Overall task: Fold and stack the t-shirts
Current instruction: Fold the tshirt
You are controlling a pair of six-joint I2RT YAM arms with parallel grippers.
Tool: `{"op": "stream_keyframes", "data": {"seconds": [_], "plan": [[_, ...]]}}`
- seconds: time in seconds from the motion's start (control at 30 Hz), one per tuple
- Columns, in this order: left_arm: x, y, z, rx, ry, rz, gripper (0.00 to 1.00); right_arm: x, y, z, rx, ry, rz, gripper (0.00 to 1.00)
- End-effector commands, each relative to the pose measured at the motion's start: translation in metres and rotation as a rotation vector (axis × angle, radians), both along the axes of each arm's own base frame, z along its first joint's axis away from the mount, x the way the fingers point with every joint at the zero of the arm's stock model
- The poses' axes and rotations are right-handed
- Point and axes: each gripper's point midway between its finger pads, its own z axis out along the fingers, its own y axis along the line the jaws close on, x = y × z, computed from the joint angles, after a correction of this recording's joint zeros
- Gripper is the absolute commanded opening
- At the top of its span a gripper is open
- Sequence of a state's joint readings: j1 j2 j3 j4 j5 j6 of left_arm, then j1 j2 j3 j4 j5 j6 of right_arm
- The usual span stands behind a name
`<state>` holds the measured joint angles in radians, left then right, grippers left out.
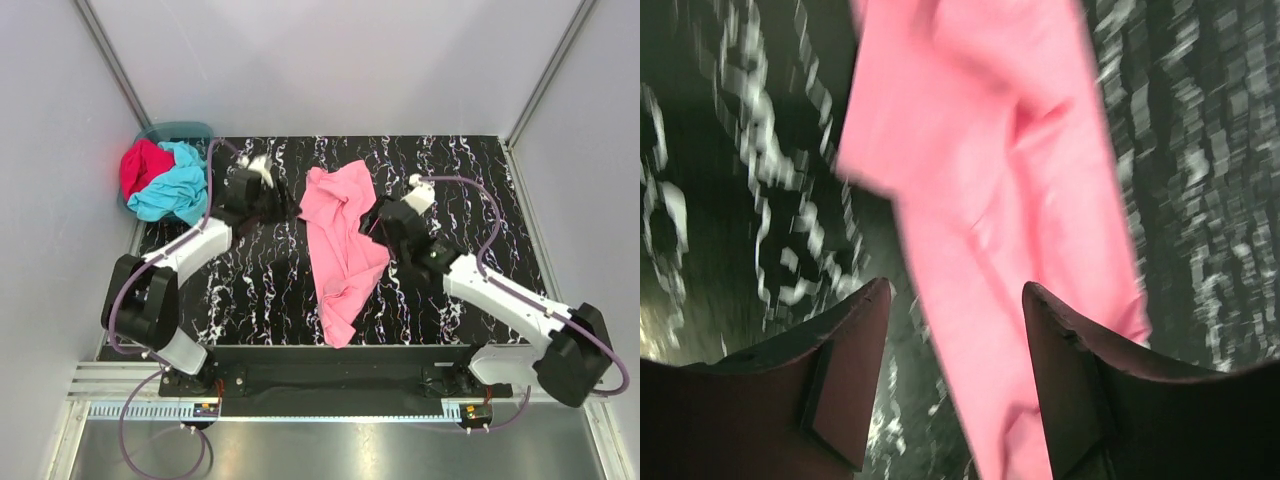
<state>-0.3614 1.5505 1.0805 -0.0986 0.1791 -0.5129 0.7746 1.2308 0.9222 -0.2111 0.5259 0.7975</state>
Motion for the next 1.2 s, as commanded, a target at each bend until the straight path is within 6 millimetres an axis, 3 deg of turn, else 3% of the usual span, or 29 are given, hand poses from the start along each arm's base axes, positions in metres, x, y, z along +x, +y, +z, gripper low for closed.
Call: {"op": "stream_keyframes", "data": {"seconds": [0.0,0.07,0.1,0.17,0.33,0.47,0.67,0.87,0.97,1.17], "plan": [[-0.001,0.003,-0.029,-0.095,-0.014,0.087,0.59,0.032,-0.010,0.003,-0.059,0.021,0.026,0.64],[-0.003,0.004,-0.036,-0.146,-0.014,0.135,0.58,0.049,-0.017,-0.011,-0.055,0.065,0.009,0.64],[-0.012,0.006,-0.051,-0.150,0.017,0.146,0.58,0.057,-0.017,-0.009,-0.041,0.070,0.004,0.64],[-0.015,0.003,-0.057,-0.168,0.032,0.152,0.57,0.064,-0.009,-0.022,-0.035,0.114,0.038,0.64],[-0.035,-0.021,-0.066,-0.164,0.045,0.080,0.57,0.064,0.006,-0.060,-0.043,0.256,0.104,0.63],[-0.048,-0.039,-0.066,-0.162,0.038,0.019,0.57,0.034,0.008,-0.086,-0.022,0.379,0.152,0.61],[-0.064,-0.056,-0.080,-0.146,0.041,-0.042,0.57,-0.017,-0.009,-0.091,0.022,0.433,0.181,0.59],[-0.069,-0.057,-0.095,-0.134,0.060,-0.053,0.57,-0.065,-0.006,-0.100,0.015,0.486,0.229,0.55],[-0.067,-0.059,-0.095,-0.140,0.056,-0.058,0.57,-0.092,0.023,-0.106,-0.022,0.501,0.314,0.55],[-0.070,-0.065,-0.091,-0.174,0.034,-0.095,0.57,-0.104,0.057,-0.123,-0.053,0.517,0.373,0.56]]}}
